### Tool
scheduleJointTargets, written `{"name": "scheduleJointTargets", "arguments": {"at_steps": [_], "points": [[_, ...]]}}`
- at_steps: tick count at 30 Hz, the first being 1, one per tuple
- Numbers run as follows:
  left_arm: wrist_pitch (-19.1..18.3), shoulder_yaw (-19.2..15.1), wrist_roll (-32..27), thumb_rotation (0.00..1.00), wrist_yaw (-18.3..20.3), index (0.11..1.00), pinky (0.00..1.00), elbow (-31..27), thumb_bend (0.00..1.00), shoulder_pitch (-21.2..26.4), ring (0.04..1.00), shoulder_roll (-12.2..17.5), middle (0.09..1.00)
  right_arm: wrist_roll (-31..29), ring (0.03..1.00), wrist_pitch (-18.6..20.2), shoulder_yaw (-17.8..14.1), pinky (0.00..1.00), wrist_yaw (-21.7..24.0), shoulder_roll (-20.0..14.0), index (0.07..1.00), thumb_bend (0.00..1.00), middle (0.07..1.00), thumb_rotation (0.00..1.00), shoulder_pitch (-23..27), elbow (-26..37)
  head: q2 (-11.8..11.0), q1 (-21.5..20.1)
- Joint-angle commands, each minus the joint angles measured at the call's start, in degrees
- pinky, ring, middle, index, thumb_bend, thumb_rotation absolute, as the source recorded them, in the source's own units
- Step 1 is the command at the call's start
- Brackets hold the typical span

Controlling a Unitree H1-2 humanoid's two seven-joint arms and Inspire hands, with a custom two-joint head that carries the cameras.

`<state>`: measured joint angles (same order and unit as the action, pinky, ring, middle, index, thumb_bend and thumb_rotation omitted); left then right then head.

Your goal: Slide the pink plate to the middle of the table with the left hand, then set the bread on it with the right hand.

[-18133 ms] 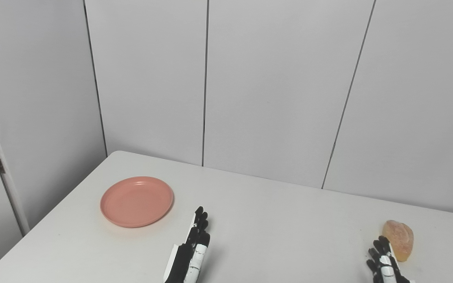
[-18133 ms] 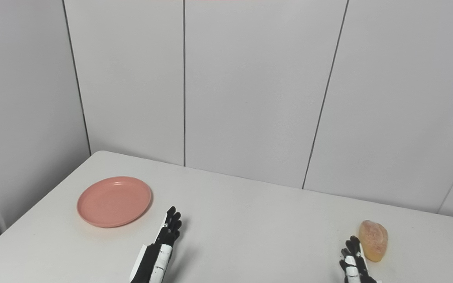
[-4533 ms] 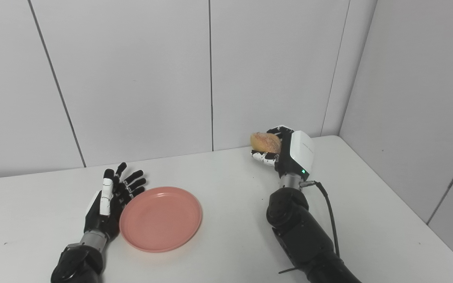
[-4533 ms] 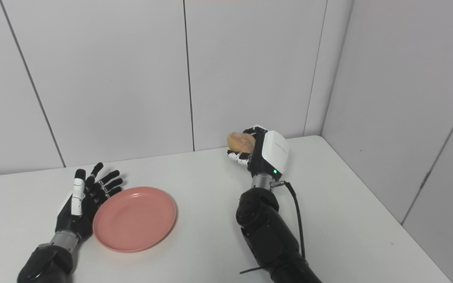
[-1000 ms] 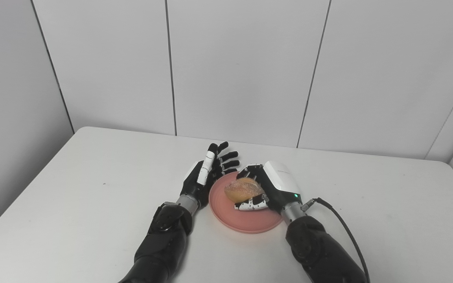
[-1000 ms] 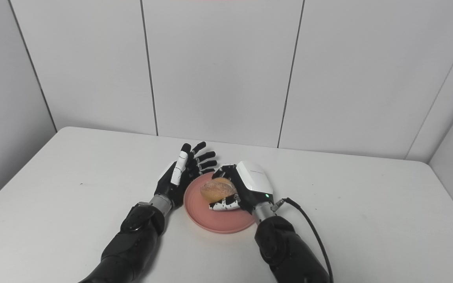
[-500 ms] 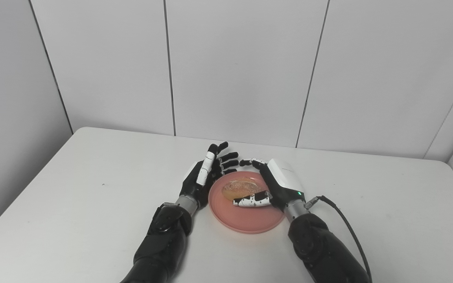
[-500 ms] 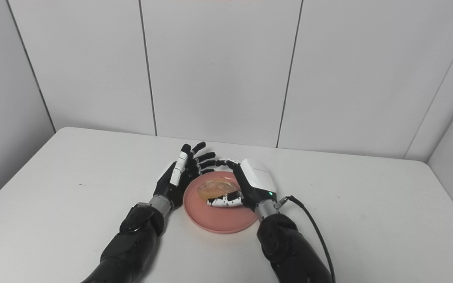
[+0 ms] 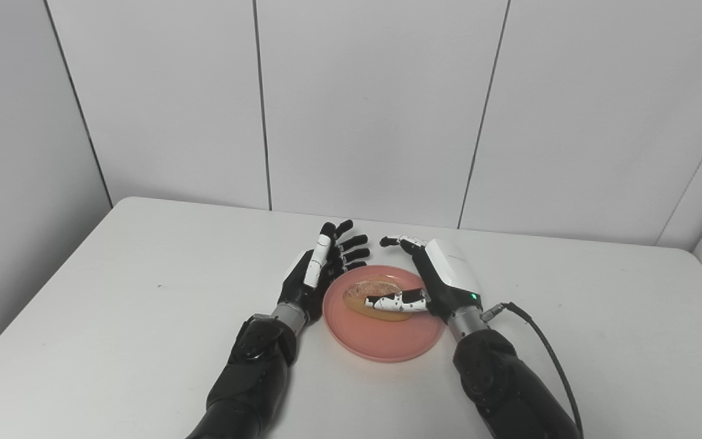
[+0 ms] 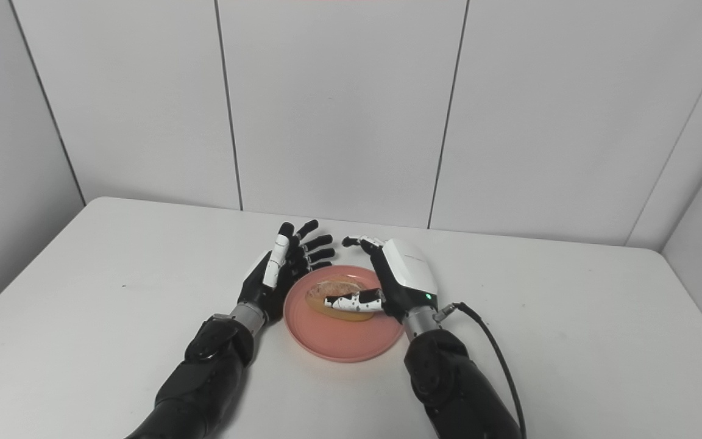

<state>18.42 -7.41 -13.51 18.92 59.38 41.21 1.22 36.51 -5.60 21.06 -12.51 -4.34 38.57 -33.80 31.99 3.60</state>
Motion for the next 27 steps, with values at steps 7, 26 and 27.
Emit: {"name": "scheduleJointTargets", "arguments": {"at_steps": [7, 26, 27], "points": [[2.64, -0.62, 0.24, 0.91, -2.85, 0.930, 0.86, 2.23, 0.91, -2.29, 0.882, -1.22, 0.897, -8.90, 0.778, -1.78, -7.01, 0.68, -1.07, 2.40, 0.760, 0.82, 0.794, 0.55, 1.69, 3.21, -0.17, -0.17], [7.33, 4.15, 15.66, 0.98, -29.49, 0.992, 1.00, -0.28, 0.77, -2.44, 1.000, -1.43, 1.000, -37.34, 0.933, -8.89, -23.51, 0.98, 6.71, 6.84, 0.920, 0.74, 0.926, 0.98, -0.71, -7.55, -0.34, -1.69], [6.99, 4.22, 16.07, 0.98, -30.43, 0.990, 1.00, -0.61, 0.77, -2.53, 1.000, -1.48, 1.000, -37.88, 0.927, -9.85, -23.87, 0.98, 6.77, 6.84, 0.920, 0.75, 0.919, 0.99, -0.72, -8.52, -0.31, -1.68]]}}
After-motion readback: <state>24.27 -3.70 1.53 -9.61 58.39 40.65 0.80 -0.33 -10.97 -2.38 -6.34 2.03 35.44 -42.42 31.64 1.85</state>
